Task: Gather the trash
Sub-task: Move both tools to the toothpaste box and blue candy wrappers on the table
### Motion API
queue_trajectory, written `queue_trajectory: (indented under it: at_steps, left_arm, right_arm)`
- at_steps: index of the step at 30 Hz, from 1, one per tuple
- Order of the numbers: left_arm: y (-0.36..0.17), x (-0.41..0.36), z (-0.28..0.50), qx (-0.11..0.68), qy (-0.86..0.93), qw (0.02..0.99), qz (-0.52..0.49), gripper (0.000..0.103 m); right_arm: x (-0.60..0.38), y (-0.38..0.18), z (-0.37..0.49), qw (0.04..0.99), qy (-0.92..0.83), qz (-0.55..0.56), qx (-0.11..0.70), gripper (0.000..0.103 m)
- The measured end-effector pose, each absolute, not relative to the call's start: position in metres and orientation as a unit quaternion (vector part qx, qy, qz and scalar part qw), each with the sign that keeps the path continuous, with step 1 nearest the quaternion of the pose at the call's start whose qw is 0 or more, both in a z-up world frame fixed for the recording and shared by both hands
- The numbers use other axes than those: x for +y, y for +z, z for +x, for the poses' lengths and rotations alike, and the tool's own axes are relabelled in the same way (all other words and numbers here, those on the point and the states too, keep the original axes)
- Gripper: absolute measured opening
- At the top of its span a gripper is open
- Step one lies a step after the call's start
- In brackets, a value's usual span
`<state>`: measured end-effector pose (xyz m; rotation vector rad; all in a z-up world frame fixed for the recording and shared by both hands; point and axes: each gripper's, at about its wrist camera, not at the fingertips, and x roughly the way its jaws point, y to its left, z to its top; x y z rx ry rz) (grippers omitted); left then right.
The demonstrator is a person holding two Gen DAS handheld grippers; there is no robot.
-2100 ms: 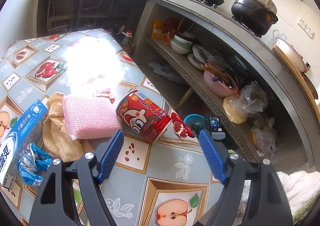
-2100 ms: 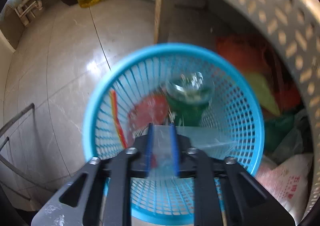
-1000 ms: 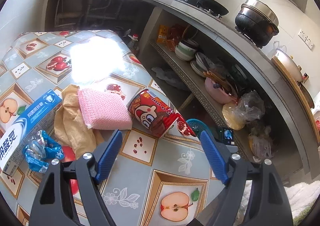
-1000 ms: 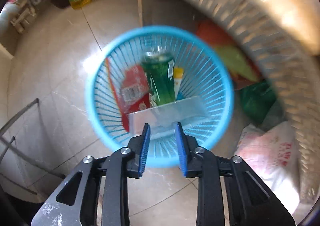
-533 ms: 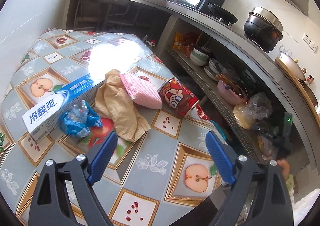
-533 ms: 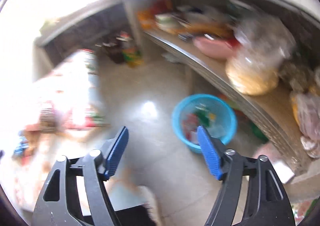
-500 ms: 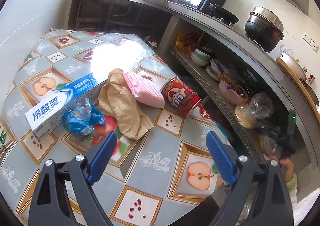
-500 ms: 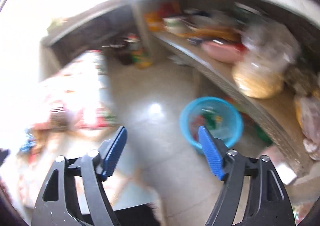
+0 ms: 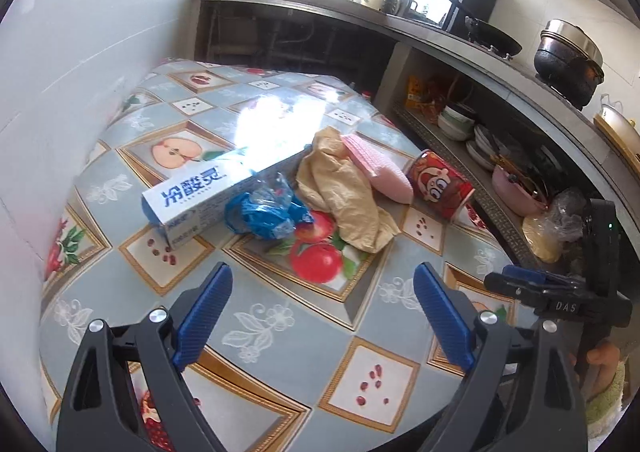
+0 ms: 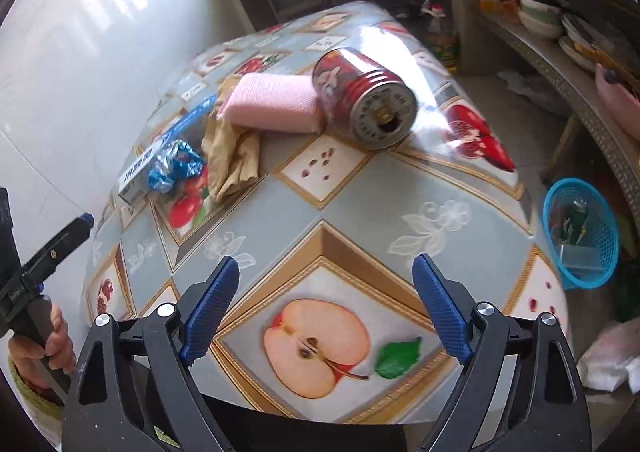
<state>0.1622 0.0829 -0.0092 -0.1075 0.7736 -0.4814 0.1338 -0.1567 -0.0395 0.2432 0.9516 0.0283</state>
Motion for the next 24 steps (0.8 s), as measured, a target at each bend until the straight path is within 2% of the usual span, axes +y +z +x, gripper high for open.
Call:
queue_trajectory:
  at_steps: [5,9,12,16,21,24]
  left_arm:
    - [0.002,0.1,0.182,0.355,-0.212,0.909,-0.058,0.09]
    - [0.013,0.111,0.207,0.345,-0.187,0.918,-0.059,0.09]
    - [0.017,0.121,0.233,0.356,-0.161,0.918,-0.064,0.084]
    - [0.02,0.133,0.253,0.359,-0.152,0.917,-0.082,0.077]
    - [0.011,0.132,0.287,0.384,-0.157,0.907,-0.076,0.076]
    - [0.001,0.124,0.309,0.413,-0.169,0.893,-0.059,0.076]
  right_arm:
    - [-0.132,-0.031,0.148,0.889,0.047,0.092,0.447,0.085]
    - [-0.103,-0.005,0.165,0.904,0.115,0.058,0.408,0.085]
    - [-0.074,0.0,0.194,0.9,0.17,0.026,0.401,0.085]
    - [-0.031,-0.007,0.236,0.881,0.22,-0.021,0.419,0.085]
    - [0.007,-0.033,0.274,0.858,0.243,-0.065,0.448,0.083]
    - [0.018,-0.049,0.287,0.849,0.239,-0.084,0.463,0.075]
